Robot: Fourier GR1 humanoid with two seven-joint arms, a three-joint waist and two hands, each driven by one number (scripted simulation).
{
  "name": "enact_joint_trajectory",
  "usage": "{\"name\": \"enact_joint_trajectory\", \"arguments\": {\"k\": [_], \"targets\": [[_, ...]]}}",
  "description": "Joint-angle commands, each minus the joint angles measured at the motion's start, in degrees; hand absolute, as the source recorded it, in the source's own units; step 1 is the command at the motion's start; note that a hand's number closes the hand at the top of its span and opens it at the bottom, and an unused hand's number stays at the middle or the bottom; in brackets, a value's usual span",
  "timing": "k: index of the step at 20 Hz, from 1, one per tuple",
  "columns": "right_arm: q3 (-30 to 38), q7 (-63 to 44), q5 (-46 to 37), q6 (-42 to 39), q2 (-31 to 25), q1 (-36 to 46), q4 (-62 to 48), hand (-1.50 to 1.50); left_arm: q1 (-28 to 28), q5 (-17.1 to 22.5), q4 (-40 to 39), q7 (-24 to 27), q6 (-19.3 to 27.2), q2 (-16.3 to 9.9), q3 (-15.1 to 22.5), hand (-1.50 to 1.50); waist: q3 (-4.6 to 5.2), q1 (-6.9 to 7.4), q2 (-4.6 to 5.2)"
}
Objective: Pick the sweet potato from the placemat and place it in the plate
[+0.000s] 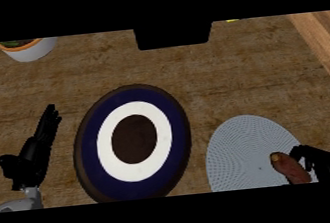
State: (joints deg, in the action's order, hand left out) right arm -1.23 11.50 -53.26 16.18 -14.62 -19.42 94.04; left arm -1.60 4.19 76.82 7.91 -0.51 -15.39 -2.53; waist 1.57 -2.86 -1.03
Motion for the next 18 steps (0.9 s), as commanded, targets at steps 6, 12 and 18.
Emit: {"name": "enact_joint_trajectory", "arguments": {"k": [6,12,18], "targets": [[-6.2,3.9,8.2,4.0,7.4,-16.5,26.6,1.5,-1.6,0.2,0.3,-1.5,-0.5,0.2,-0.1,0.0,-1.5,1.31,0.72],[-10.8,1.2,6.2,1.7,8.1,-21.0,38.1,1.5,-1.9,-2.3,-0.2,-1.1,0.8,2.8,1.8,0.0,-1.54,2.36,0.96],[-20.9,-7.2,-5.9,-0.5,13.5,-12.8,36.6,1.5,-1.7,-2.5,0.2,-0.8,0.0,2.8,0.9,0.0,-1.53,2.91,1.06]]}}
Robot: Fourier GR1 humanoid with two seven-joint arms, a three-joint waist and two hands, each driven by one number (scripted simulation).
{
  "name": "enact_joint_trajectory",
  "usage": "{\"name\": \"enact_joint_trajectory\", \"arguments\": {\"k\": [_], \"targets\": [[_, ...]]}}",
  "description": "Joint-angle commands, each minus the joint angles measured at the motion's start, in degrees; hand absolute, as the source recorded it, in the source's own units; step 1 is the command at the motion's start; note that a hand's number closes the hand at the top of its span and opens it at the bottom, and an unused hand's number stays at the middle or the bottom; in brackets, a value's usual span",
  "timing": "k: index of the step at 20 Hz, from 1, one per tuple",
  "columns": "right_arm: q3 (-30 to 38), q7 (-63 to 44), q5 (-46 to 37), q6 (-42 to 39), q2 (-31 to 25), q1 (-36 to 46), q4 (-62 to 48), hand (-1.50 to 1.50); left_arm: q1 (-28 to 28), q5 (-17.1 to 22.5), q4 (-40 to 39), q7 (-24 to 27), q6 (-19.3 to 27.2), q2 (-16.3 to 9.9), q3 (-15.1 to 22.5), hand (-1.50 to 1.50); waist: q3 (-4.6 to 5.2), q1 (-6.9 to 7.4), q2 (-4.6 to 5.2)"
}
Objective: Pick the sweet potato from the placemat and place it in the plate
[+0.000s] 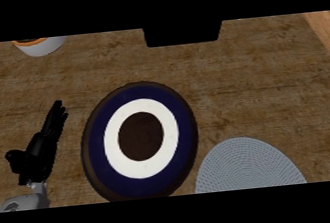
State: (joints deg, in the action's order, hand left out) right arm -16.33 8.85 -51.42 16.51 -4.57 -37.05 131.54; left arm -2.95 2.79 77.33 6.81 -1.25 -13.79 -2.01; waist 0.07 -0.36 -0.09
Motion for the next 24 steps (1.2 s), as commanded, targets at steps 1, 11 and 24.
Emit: {"name": "enact_joint_trajectory", "arguments": {"k": [1,11,24], "targets": [[-6.8,-8.0,-9.7,-3.7,3.0,4.7,3.3,1.5,0.3,-1.0,1.6,-1.2,0.8,1.2,0.7,0.0,-0.03,0.41,0.08],[-19.9,-35.1,-15.2,-8.5,4.5,34.6,-10.7,1.5,-1.6,-0.5,-3.5,1.5,-1.8,0.3,-1.5,0.0,0.01,0.99,0.29],[-29.3,-56.0,-5.5,20.5,4.6,59.7,-37.7,1.5,-0.8,-0.3,-1.4,0.7,-3.8,-0.3,-2.1,0.0,-0.07,2.14,0.34]]}}
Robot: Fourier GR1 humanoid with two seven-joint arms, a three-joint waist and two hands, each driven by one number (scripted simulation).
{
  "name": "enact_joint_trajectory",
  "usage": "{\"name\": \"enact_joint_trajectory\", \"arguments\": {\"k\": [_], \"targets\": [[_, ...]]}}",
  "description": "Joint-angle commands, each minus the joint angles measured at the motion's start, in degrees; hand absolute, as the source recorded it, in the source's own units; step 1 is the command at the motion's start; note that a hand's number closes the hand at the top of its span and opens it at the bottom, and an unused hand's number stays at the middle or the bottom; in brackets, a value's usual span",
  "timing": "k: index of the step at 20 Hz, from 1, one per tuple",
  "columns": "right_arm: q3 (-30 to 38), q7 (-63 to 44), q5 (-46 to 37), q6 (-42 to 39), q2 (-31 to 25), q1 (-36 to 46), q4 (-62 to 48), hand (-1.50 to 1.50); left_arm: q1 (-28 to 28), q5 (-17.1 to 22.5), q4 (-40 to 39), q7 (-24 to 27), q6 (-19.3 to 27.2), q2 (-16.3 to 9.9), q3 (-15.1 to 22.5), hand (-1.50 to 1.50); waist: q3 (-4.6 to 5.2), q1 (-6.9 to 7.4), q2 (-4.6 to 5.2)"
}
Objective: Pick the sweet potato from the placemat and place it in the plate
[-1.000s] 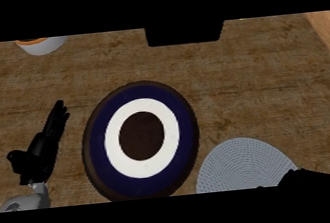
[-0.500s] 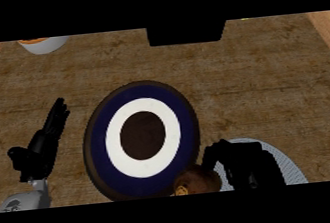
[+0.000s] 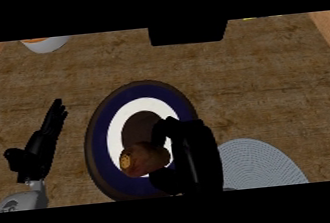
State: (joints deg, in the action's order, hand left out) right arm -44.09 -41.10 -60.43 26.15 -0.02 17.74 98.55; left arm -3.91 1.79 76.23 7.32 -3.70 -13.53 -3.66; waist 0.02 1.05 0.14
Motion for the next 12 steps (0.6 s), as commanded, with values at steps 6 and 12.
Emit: {"name": "enact_joint_trajectory", "arguments": {"k": [6,12], "targets": [[-0.5,-11.0,13.4,15.9,0.0,15.9,-18.2,-1.5,-0.4,-1.6,-0.3,-0.2,0.6,1.6,1.2,0.0,-0.02,0.32,0.07],[-1.1,-7.3,18.8,27.8,0.0,16.2,-18.3,-1.5,-1.0,-0.6,1.9,-3.0,0.1,0.4,-0.1,0.0,-0.08,0.17,0.02]]}}
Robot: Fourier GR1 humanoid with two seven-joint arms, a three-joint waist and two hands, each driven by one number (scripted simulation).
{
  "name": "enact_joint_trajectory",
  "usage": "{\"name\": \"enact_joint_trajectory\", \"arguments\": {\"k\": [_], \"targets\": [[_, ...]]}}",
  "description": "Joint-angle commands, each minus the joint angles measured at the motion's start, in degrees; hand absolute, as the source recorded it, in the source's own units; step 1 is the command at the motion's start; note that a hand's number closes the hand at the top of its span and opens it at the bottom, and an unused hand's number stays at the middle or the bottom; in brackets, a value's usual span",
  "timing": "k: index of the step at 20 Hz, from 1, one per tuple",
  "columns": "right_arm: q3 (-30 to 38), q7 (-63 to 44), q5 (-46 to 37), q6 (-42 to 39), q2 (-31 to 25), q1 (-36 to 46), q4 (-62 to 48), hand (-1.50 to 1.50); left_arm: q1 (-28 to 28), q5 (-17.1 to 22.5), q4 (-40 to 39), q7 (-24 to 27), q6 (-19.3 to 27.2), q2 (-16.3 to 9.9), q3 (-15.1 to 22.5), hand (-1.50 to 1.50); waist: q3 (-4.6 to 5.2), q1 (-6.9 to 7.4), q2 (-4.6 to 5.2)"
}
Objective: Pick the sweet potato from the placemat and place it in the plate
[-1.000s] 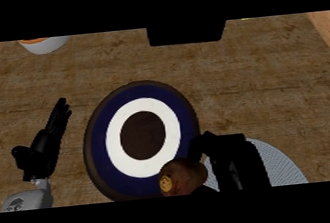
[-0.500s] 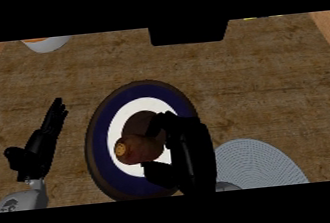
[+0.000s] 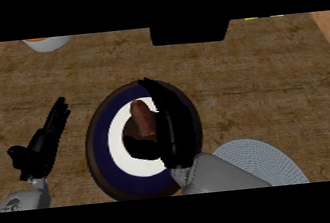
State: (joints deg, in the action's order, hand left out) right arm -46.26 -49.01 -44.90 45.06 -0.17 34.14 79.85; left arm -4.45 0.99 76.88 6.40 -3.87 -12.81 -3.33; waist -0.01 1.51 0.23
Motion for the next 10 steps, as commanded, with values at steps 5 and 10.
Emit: {"name": "enact_joint_trajectory", "arguments": {"k": [5,10], "targets": [[6.2,7.8,9.2,16.4,0.2,-3.4,4.3,-1.5,-0.6,-0.1,-0.5,0.0,0.6,0.5,-0.6,0.0,-0.08,-0.66,0.11],[4.8,22.4,23.4,20.3,-5.4,-15.5,15.6,-1.5,-0.6,1.1,0.7,-0.7,-0.4,-0.7,-1.7,0.0,-0.24,-1.0,0.29]]}}
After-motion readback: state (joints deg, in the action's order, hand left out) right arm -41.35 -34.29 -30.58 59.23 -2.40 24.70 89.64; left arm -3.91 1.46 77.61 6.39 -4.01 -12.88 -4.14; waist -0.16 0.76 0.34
